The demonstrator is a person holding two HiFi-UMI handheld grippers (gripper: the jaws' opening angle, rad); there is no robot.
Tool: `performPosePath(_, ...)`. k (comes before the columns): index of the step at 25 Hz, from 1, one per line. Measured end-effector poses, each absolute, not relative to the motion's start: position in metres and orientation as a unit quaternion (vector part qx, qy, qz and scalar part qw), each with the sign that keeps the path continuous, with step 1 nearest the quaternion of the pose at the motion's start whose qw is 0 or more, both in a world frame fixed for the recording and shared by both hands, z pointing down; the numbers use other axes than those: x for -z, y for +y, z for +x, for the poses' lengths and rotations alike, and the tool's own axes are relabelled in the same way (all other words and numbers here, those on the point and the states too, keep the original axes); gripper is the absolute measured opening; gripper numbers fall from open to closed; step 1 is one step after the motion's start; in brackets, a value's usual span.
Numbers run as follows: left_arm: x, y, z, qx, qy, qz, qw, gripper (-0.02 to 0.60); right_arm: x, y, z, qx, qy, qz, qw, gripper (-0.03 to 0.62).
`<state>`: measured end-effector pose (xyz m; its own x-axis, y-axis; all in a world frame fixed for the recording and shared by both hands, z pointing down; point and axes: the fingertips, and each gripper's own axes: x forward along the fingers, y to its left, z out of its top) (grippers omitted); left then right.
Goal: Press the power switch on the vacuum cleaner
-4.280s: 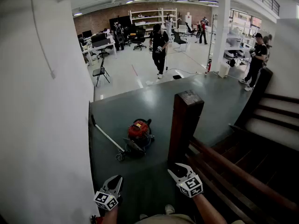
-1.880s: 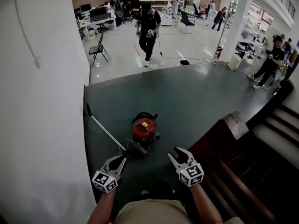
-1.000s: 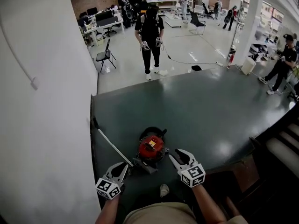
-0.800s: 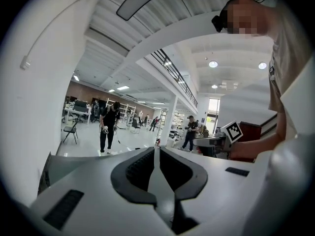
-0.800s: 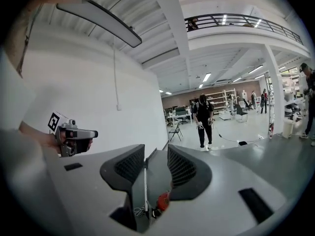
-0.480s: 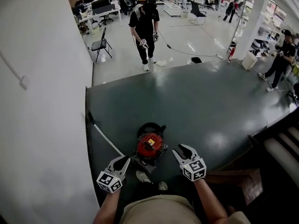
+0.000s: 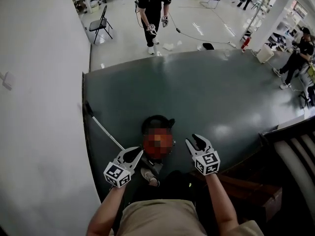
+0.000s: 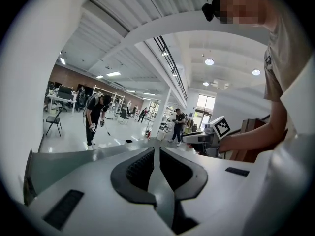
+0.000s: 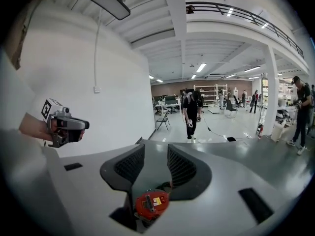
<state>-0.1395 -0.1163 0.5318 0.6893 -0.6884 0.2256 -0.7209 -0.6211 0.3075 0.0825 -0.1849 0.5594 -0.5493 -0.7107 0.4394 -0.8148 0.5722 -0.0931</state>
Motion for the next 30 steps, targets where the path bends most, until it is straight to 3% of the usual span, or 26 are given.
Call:
performPosePath(6,-0.586,-0.161,-0.139,-0.08,-0.377,0.897,0.215,0.025,-0.646,-0.244,0.071,-0.168,-0.861,0.429,0.216,0.15)
performPosePath(15,-0.696,-0.229,-0.132,-0.116,-0.404,0.865,0.274,0.025,-0.864,-0.301,0.051,-0.236,-0.838,0.378,0.315,0.15)
performPosePath(30,-0.895,-0.274,-0.098,-0.204,-0.377,0.835,0.345,0.023,-1.111,-0.308,0.035,-0.291,-0.79,0.319,0.434,0.15)
